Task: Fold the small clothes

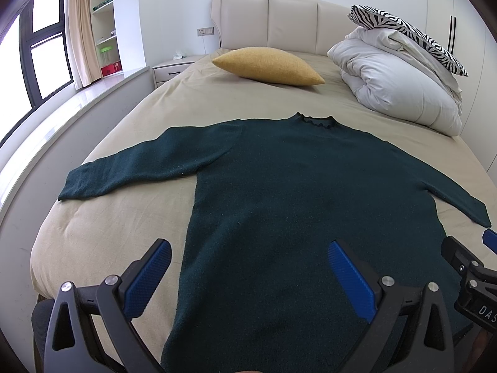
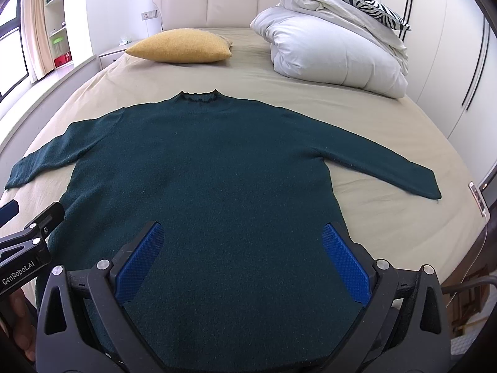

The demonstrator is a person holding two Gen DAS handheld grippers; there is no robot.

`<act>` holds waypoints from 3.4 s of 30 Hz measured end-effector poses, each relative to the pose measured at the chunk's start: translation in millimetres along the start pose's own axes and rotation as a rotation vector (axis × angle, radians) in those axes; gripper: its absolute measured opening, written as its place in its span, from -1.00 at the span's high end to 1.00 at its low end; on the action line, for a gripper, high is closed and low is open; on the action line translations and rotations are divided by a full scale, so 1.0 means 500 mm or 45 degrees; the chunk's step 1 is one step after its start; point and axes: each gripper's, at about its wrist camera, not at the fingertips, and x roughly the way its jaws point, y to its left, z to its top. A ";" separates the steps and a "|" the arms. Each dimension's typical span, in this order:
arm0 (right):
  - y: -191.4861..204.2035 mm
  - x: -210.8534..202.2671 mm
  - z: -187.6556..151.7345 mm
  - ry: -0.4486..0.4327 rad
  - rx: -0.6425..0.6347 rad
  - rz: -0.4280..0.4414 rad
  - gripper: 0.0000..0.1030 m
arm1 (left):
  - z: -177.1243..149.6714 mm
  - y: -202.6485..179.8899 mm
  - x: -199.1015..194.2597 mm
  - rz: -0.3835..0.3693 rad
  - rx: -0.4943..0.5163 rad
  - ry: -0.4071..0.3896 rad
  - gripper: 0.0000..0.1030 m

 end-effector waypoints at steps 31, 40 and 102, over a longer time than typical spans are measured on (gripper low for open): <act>-0.395 0.163 0.021 0.072 0.671 0.065 -1.00 | -0.012 -0.021 0.082 -0.139 -0.061 0.149 -1.00; -0.807 0.300 -0.062 0.035 1.273 0.019 -0.59 | 0.042 -0.011 0.169 -0.398 -0.192 0.262 -1.00; -0.371 0.467 0.057 0.058 0.811 0.754 -0.17 | 0.210 -0.299 0.494 -0.739 -0.173 0.529 0.77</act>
